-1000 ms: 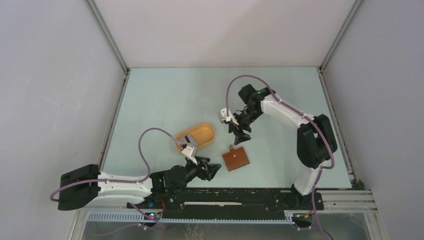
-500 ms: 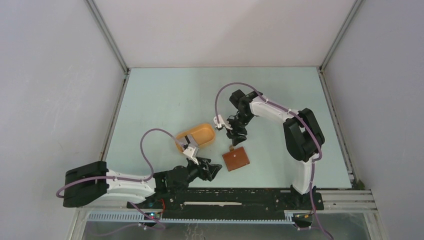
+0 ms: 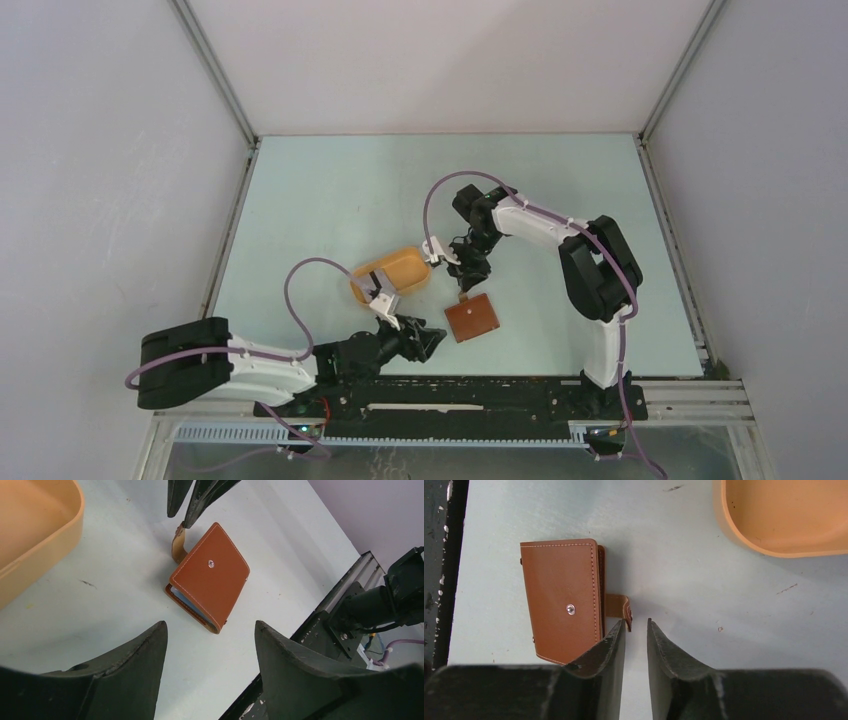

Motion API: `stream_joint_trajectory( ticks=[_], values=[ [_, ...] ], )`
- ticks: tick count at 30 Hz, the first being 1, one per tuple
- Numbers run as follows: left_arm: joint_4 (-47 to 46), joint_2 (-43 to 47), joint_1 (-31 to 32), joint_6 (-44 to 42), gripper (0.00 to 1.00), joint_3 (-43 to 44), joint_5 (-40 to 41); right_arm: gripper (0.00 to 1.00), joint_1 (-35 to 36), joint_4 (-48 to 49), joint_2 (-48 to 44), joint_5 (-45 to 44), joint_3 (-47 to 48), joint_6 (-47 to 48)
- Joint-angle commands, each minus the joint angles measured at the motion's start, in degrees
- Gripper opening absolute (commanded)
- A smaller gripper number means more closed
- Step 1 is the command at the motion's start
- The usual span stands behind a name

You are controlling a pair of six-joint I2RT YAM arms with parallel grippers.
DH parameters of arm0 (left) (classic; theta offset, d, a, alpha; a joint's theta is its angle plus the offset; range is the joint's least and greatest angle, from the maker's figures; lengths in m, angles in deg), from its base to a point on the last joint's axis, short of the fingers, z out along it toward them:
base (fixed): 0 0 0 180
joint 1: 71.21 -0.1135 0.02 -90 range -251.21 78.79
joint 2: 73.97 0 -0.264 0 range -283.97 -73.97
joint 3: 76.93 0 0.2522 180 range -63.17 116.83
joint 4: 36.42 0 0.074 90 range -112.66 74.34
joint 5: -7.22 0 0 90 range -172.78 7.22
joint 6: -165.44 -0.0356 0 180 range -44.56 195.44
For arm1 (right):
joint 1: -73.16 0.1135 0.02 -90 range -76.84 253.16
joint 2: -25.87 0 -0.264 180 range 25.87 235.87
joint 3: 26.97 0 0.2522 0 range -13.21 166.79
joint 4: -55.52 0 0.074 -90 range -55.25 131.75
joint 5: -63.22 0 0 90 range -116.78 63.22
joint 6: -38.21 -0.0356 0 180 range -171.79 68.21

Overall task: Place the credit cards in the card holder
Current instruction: Close the card holder at the center of the board.

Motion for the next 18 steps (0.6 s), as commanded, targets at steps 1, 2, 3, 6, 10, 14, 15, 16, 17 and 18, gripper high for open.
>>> stream_joint_trajectory(
  ticks=[1, 2, 3, 6, 10, 14, 15, 16, 17, 18],
  values=[
    [-3.2, -0.3, -0.5, 1.1, 0.69, -0.3, 0.2, 0.28, 0.5, -1.4, 0.4, 0.8, 1.4, 1.3],
    [-3.3, -0.4, -0.6, 1.2, 0.69, -0.3, 0.2, 0.27, 0.5, -1.6, 0.4, 1.0, 1.4, 1.6],
    [-3.6, -0.4, -0.5, 1.3, 0.69, -0.3, 0.2, 0.25, 0.6, -1.8, 0.3, 1.1, 1.4, 1.8],
    [-4.7, -1.1, -0.7, 1.7, 0.69, -0.3, -0.4, 0.17, 0.6, -2.2, 0.3, 1.4, 1.4, 2.2],
    [-8.3, -3.1, -1.3, 3.4, 0.69, -0.4, -1.8, 0.08, 0.6, -2.7, 0.0, 2.0, 1.2, 2.8],
    [-16.5, -7.2, -2.5, 5.9, 0.63, -1.2, -4.7, 0.00, 0.6, -2.9, -1.4, 2.5, 0.3, 2.9],
    [-18.6, -8.4, -3.0, 6.8, 0.61, -1.4, -5.4, 0.00, 0.6, -2.9, -1.9, 2.7, -0.1, 2.9],
    [-21.4, -10.4, -3.7, 7.5, 0.59, -1.4, -6.2, 0.00, 0.5, -2.6, -2.3, 3.0, -0.6, 2.8],
    [-23.3, -12.0, -4.3, 8.3, 0.55, -1.3, -7.2, 0.00, 0.4, -2.2, -2.8, 3.1, -1.0, 2.5],
    [-24.8, -13.6, -5.0, 9.3, 0.50, -1.1, -8.1, 0.00, 0.4, -1.9, -3.3, 3.2, -1.4, 2.2]
  ],
)
